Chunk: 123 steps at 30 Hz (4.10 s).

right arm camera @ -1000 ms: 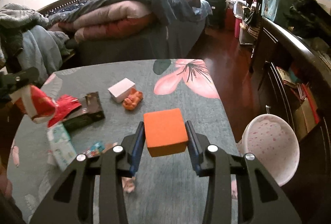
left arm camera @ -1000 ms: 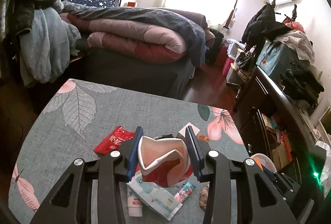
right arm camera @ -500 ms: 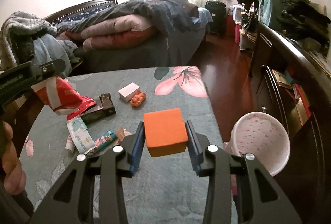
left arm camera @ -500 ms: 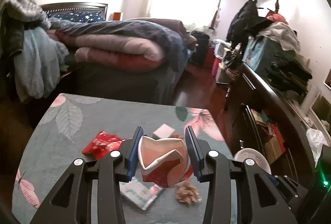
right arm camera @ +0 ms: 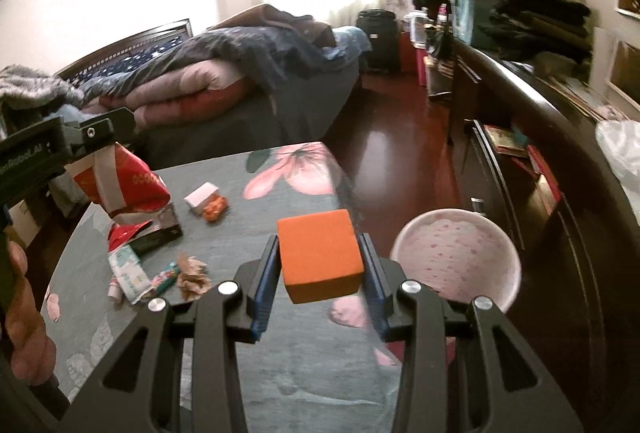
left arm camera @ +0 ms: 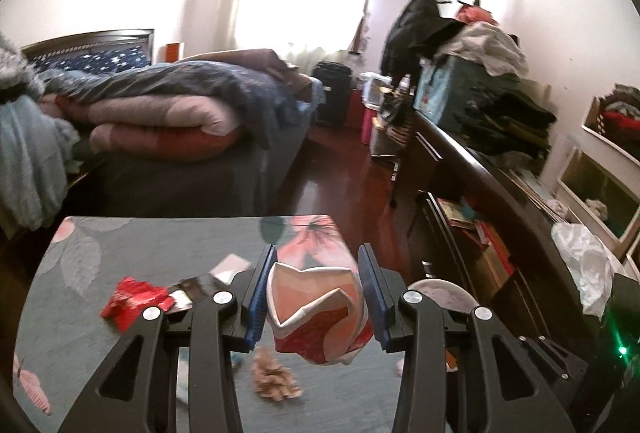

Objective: Collect trash
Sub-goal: 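Carry the cup and sponge over the wastebasket and release both into it, then return both tools to the table and grasp the red snack bag with the left gripper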

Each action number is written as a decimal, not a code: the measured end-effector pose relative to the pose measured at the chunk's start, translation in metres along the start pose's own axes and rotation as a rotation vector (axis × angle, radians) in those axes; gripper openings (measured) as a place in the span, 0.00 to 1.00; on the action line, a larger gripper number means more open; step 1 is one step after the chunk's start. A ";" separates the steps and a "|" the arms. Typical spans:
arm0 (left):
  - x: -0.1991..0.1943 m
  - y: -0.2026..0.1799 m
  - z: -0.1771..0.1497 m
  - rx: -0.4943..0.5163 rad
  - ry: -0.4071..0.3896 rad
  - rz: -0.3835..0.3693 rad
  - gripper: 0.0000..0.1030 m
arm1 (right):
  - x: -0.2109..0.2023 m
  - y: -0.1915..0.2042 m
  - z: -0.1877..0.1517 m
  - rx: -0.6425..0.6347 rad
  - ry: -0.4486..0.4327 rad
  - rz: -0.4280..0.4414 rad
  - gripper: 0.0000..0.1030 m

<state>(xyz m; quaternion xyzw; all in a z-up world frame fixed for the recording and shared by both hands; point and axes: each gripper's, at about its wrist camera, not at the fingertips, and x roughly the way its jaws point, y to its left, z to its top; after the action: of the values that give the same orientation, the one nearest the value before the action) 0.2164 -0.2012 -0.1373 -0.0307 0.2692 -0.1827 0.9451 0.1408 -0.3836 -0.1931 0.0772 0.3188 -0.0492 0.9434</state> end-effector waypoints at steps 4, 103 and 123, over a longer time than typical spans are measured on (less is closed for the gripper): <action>0.011 -0.024 0.000 0.033 0.011 -0.039 0.41 | -0.003 -0.021 -0.001 0.032 -0.005 -0.038 0.38; 0.083 0.185 -0.045 -0.248 0.265 0.491 0.96 | 0.072 0.085 -0.020 -0.148 0.106 0.045 0.87; 0.091 0.225 -0.056 -0.375 0.253 0.401 0.24 | 0.096 0.121 -0.032 -0.167 0.168 0.085 0.87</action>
<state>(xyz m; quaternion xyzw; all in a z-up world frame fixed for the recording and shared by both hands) 0.3327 -0.0227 -0.2660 -0.1280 0.4147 0.0579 0.8990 0.2150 -0.2637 -0.2627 0.0157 0.3962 0.0241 0.9177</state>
